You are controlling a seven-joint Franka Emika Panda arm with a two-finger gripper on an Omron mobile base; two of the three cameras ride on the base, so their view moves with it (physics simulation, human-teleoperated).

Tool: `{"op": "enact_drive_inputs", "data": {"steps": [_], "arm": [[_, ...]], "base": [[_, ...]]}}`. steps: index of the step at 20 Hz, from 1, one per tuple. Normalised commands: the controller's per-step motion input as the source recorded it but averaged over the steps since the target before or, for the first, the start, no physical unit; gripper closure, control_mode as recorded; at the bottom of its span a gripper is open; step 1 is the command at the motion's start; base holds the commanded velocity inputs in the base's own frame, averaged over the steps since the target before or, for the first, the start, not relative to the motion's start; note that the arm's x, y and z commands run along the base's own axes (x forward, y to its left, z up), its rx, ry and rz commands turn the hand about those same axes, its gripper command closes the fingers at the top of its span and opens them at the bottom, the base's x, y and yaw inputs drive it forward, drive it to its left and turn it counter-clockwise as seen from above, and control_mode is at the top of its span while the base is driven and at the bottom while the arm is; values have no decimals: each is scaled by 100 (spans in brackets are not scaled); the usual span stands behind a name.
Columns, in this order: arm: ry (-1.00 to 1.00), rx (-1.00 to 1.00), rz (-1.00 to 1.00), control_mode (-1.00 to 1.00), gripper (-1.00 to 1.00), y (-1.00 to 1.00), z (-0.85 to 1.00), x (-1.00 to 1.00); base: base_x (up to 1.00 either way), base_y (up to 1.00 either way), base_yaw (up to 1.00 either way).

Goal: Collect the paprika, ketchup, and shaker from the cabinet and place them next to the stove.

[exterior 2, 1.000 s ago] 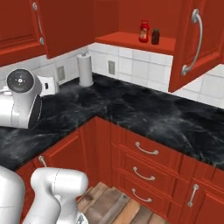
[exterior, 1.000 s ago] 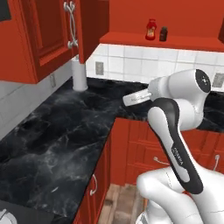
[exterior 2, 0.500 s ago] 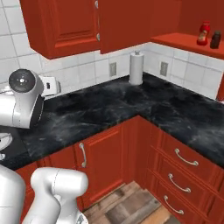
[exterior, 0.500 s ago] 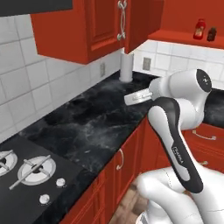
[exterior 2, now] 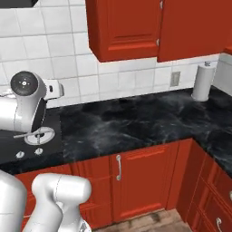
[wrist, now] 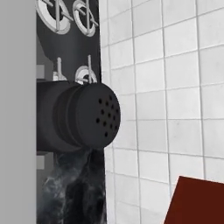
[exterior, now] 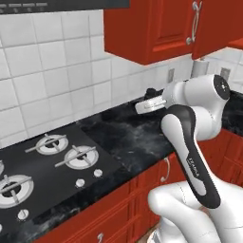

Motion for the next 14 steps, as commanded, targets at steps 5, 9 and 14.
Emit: {"op": "enact_drive_inputs", "data": {"steps": [5, 9, 14], "arm": [[0, 0, 0, 100, 100, 0, 0, 0], [0, 0, 0, 100, 100, 0, 0, 0], [0, 0, 0, 100, 100, 0, 0, 0]], "base": [[47, -18, 58], [61, -44, 48], [71, -58, 37]]}}
